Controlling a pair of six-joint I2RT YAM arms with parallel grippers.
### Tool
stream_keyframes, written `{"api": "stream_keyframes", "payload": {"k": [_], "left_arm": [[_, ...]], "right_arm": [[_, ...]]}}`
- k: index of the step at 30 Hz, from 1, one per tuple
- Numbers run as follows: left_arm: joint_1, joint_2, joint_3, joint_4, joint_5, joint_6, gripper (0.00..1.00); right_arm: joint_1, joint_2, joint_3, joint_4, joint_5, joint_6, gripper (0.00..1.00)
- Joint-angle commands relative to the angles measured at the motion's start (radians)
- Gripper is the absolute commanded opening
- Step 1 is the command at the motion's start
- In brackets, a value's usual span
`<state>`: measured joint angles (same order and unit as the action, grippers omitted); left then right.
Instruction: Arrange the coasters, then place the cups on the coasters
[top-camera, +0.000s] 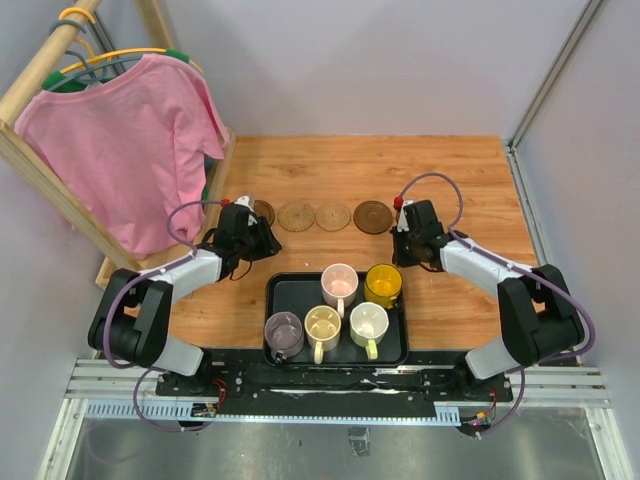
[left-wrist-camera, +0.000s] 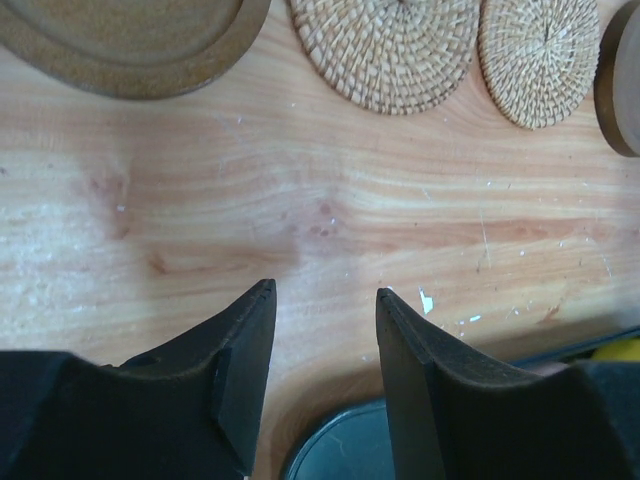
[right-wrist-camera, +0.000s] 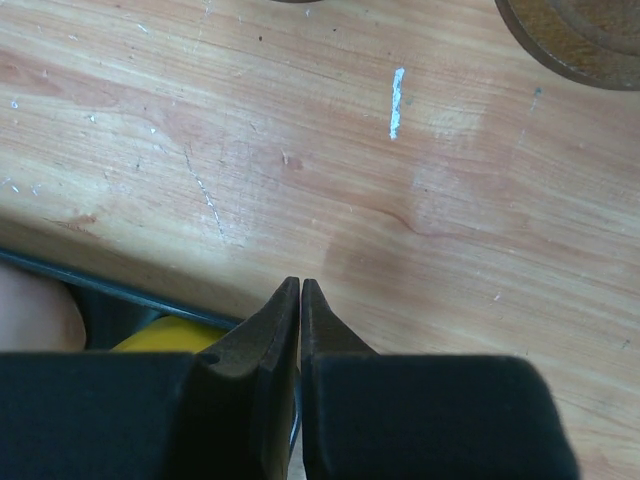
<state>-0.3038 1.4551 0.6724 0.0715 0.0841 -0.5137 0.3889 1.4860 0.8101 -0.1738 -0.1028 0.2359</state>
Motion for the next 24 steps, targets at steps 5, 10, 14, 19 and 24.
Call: {"api": "stream_keyframes", "payload": {"k": [5, 10, 14, 19, 24], "left_arm": [[-0.009, -0.09, -0.058, -0.023, -0.018, -0.032, 0.49], [-0.009, -0.137, -0.078, -0.061, -0.048, -0.028, 0.49], [-0.009, -0.155, -0.102, -0.08, -0.051, -0.029, 0.49], [-0.009, -0.17, -0.129, -0.098, -0.043, -0.031, 0.49], [-0.01, -0.19, -0.154, -0.103, -0.032, -0.035, 0.49]], "right_arm": [[0.015, 0.01, -0.023, 0.068, -0.057, 0.029, 0.05], [0.016, 0.037, -0.003, 0.077, -0.083, 0.028, 0.05], [0.016, 0.064, 0.006, 0.083, -0.089, 0.031, 0.05], [0.016, 0.094, 0.008, 0.107, -0.106, 0.037, 0.04], [0.02, 0.114, 0.009, 0.117, -0.13, 0.042, 0.04]]}}
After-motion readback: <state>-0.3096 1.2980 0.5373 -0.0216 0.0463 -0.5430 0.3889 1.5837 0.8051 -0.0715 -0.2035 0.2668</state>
